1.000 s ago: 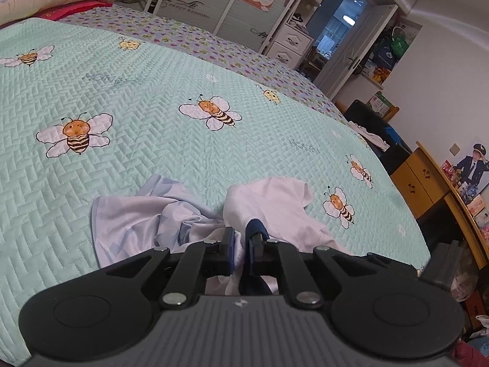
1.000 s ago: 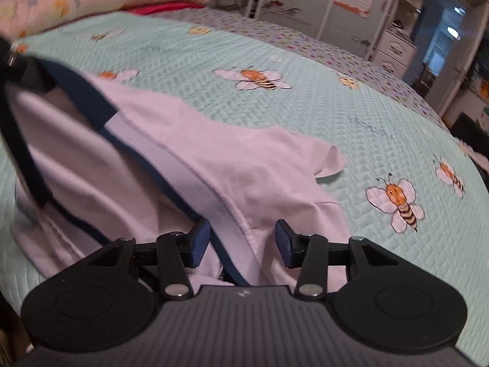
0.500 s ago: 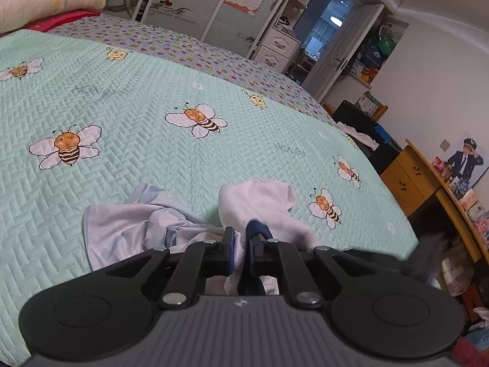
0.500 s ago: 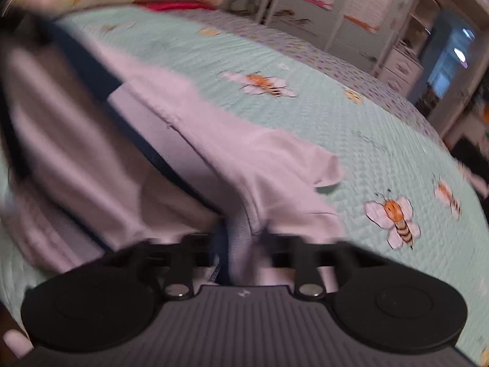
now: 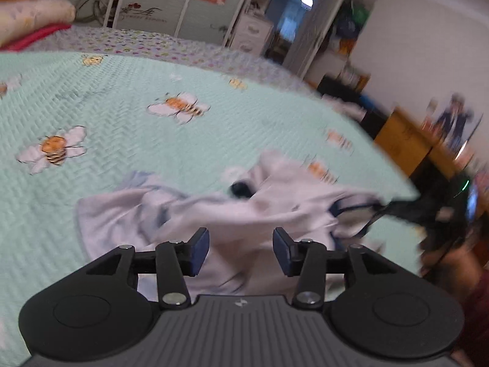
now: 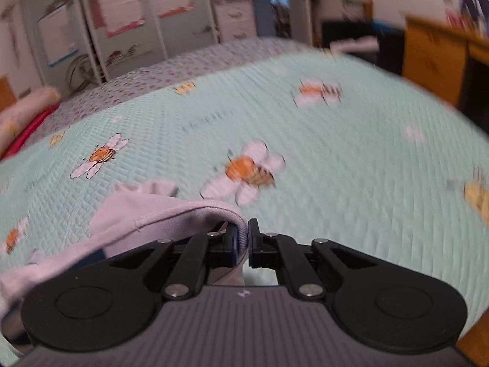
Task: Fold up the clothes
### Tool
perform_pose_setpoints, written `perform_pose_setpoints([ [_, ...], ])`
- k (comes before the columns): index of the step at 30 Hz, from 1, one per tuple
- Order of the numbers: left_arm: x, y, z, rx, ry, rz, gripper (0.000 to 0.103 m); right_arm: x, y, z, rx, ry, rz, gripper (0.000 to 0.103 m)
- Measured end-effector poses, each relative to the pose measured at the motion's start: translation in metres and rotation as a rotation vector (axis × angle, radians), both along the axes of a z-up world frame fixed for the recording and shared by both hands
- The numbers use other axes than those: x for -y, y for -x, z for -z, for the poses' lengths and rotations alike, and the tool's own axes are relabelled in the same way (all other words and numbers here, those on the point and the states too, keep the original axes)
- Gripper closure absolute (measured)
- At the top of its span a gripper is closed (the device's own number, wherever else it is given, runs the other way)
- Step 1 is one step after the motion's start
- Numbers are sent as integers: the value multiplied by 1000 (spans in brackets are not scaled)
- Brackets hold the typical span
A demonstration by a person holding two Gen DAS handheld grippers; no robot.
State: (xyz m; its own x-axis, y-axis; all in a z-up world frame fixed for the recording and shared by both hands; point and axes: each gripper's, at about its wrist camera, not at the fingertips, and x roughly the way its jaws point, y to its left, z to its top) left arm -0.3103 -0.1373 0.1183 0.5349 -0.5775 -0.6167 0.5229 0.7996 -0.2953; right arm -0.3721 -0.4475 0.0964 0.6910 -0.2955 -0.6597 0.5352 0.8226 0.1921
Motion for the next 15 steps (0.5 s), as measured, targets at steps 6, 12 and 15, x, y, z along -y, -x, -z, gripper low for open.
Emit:
perform_pose_setpoints([
  [6, 36, 28, 20, 135, -191, 181, 54, -7, 18, 19, -27, -49, 8, 98],
  [12, 53, 21, 19, 252, -263, 203, 54, -14, 24, 14, -16, -83, -23, 97],
  [15, 59, 14, 19, 293, -286, 215, 54, -21, 24, 9, -6, -63, -50, 97],
])
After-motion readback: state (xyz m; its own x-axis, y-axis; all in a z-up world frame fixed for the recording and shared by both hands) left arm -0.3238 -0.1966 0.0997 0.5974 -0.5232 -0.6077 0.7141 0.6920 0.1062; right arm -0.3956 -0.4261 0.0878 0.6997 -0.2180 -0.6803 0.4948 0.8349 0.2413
